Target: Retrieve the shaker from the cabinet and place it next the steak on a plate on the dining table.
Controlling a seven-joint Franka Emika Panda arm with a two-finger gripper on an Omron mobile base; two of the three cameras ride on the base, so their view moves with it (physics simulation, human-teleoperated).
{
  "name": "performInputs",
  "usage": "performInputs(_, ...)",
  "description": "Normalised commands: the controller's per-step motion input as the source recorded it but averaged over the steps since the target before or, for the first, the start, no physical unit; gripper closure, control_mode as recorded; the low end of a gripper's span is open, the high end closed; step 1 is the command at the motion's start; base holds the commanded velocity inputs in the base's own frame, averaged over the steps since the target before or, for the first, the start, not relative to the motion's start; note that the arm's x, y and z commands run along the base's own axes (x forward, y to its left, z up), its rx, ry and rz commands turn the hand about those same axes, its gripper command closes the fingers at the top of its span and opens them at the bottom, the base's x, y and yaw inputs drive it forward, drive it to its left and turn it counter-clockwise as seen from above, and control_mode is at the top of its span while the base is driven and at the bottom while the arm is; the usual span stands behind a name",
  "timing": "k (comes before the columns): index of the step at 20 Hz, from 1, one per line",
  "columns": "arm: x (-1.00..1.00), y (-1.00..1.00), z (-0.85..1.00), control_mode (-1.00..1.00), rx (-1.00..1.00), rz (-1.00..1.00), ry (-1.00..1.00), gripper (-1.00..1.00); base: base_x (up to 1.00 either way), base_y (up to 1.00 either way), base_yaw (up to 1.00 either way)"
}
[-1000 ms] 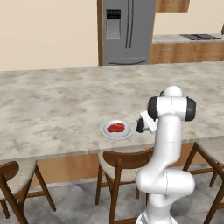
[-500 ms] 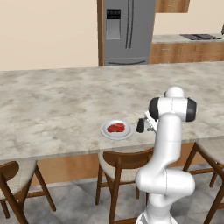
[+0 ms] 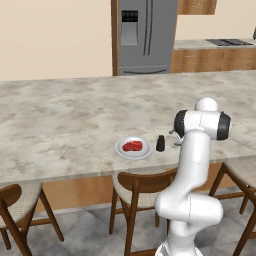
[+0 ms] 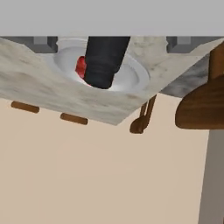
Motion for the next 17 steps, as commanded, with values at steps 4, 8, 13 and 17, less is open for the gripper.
performInputs(4,-0.56,0.15,0.76,-1.00,0.00,-0.04,-0.02,-1.00,0.00,0.00,0.00)
performInputs(8,-0.90,0.31,0.72,-1.00,-0.02,-0.01,-0.03,-1.00,0.00,0.00,0.00)
performInputs(13,-1.00,0.33,0.71,-1.00,-0.04,0.00,-0.12,-1.00,0.00,0.00,0.00)
performInputs(17,-1.00,0.42,0.71,-1.00,-0.07,0.00,-0.15,-1.00,0.00,0.00,0.00)
